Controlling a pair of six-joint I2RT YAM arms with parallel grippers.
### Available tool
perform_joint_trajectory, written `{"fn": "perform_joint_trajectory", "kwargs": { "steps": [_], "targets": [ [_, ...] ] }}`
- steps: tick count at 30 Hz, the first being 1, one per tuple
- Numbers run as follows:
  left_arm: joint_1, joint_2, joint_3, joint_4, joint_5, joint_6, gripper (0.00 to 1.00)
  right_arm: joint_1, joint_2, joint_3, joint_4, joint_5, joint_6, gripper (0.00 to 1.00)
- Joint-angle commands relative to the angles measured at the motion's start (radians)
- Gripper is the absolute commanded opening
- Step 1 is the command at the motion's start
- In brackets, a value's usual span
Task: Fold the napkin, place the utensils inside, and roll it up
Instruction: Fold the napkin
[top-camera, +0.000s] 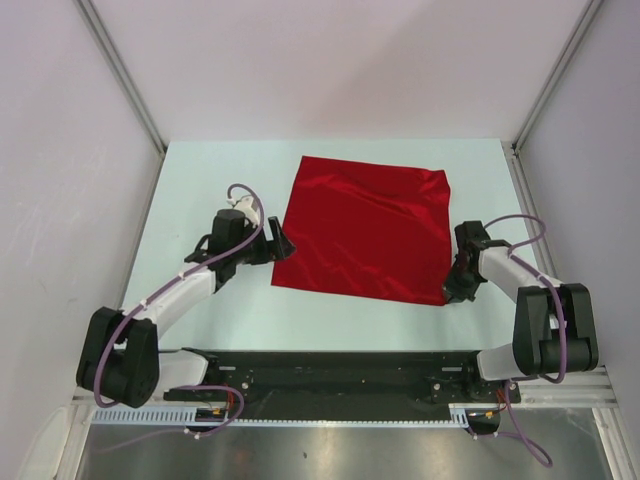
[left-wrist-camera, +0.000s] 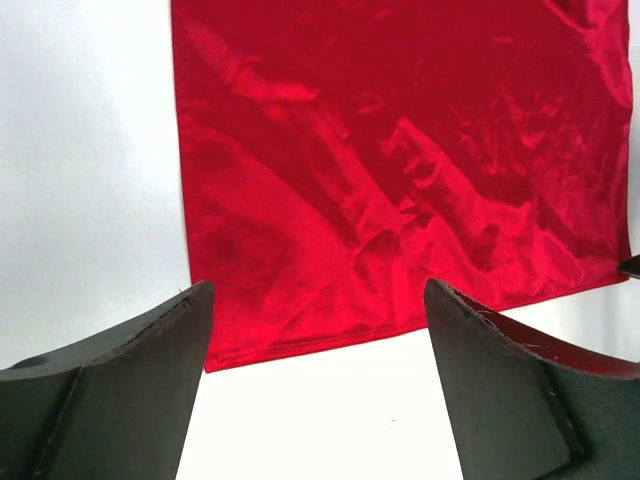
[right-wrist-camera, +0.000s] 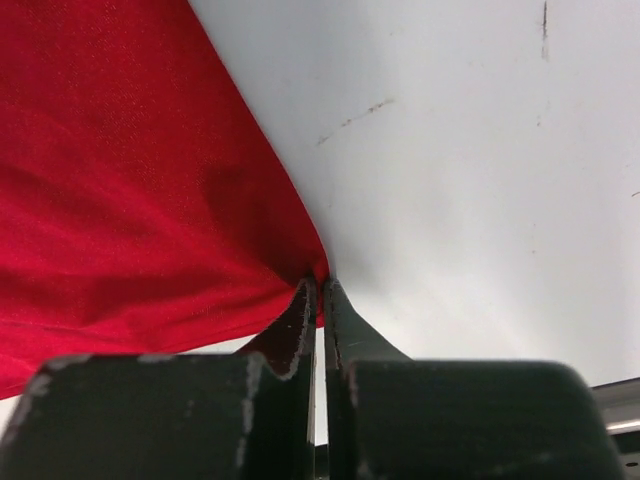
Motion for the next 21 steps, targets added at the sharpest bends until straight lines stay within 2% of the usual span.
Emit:
{"fn": "perform_joint_trajectory", "kwargs": {
  "steps": [1, 8, 14, 21],
  "targets": [
    [0.011, -0.039, 0.012, 0.020, 0.035, 0.002, 0.90, 0.067, 0.004, -0.008, -0.074, 0.006, 0.038, 0.00],
    [0.011, -0.047, 0.005, 0.028, 0.078, -0.012, 0.90, 0.172, -0.073, -0.012, -0.189, 0.051, 0.137, 0.00],
    [0.014, -0.076, -0.003, 0.015, 0.019, 0.003, 0.92, 0.210, -0.109, -0.006, -0.224, 0.065, 0.168, 0.00],
    [0.046, -0.108, -0.018, -0.009, -0.042, 0.017, 0.92, 0.210, -0.110, 0.056, -0.240, 0.075, 0.131, 0.13]
  ]
}}
